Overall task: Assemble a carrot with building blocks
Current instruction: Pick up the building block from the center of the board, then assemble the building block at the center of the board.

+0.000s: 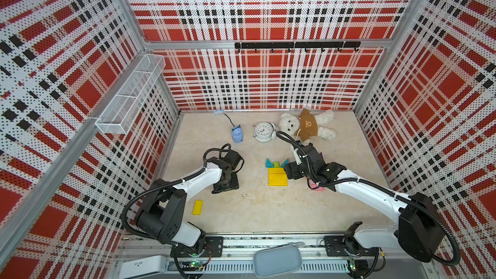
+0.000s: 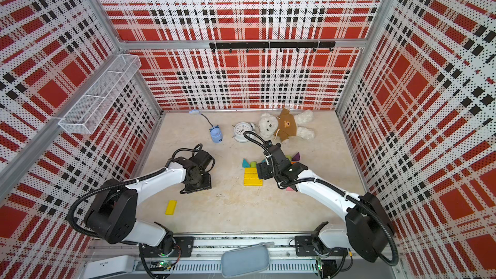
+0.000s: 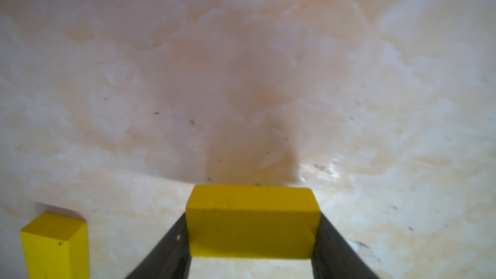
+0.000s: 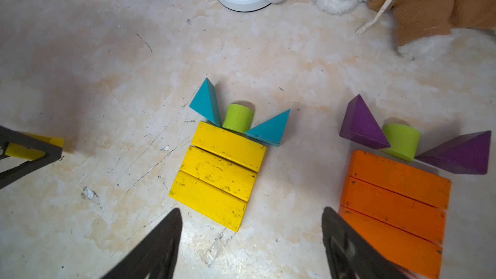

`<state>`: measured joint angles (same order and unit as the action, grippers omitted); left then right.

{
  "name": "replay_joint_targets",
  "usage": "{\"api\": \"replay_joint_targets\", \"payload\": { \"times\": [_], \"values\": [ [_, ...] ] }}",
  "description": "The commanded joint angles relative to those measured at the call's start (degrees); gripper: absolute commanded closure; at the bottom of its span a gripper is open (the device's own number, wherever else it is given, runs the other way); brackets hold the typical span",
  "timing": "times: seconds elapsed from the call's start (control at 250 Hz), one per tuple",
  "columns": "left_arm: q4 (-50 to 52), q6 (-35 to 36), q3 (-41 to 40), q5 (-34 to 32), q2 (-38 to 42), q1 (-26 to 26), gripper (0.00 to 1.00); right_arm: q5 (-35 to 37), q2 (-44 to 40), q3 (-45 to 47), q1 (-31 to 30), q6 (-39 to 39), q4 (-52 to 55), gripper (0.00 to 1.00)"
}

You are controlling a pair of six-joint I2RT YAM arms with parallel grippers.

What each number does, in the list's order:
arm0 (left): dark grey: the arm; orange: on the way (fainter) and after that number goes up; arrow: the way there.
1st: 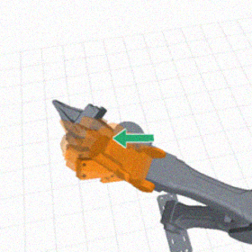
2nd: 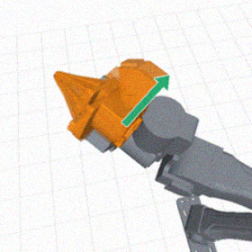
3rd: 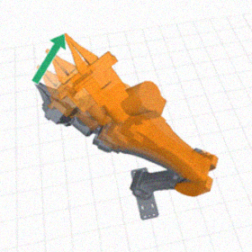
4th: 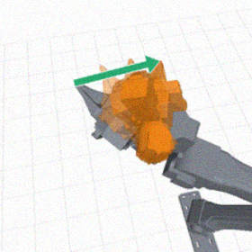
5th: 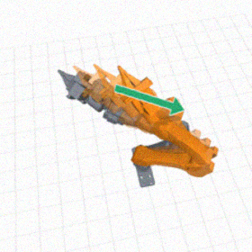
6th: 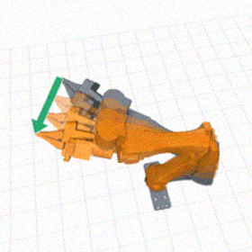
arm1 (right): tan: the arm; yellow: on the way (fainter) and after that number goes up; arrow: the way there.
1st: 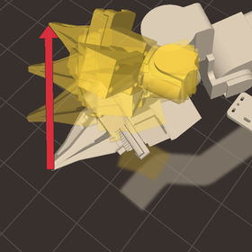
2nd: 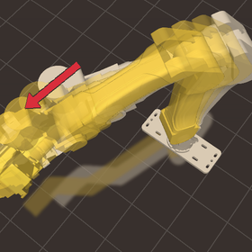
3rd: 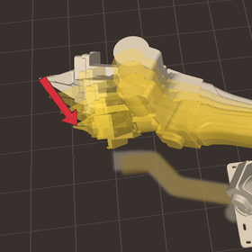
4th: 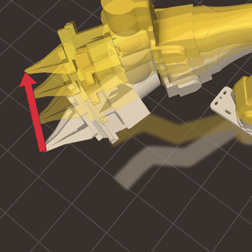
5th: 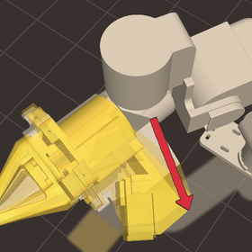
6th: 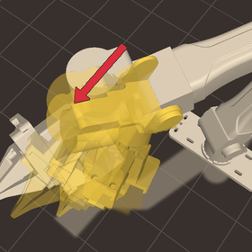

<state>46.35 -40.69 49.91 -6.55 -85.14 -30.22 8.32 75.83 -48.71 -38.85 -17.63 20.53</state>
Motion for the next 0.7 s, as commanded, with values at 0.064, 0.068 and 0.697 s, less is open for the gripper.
{"api": "replay_joint_targets", "payload": {
  "times": [0.064, 0.068, 0.697],
  "values": [
    [1.8, -6.6, 7.2, -2.9, -1.3, -11.2, 0.38, 5.6, -1.5, 0.7, 1.4, -2.5, -0.3, 0.17],
    [1.8, -6.8, 7.4, -2.9, -1.4, -11.5, 0.38, 5.6, -1.6, 0.7, 1.5, -2.5, -0.3, 0.17],
    [-3.1, -16.3, 29.4, -2.0, -25.9, -32.1, 0.38, 8.0, -7.3, 4.2, 6.4, -5.3, -1.2, 0.18]
  ]
}}
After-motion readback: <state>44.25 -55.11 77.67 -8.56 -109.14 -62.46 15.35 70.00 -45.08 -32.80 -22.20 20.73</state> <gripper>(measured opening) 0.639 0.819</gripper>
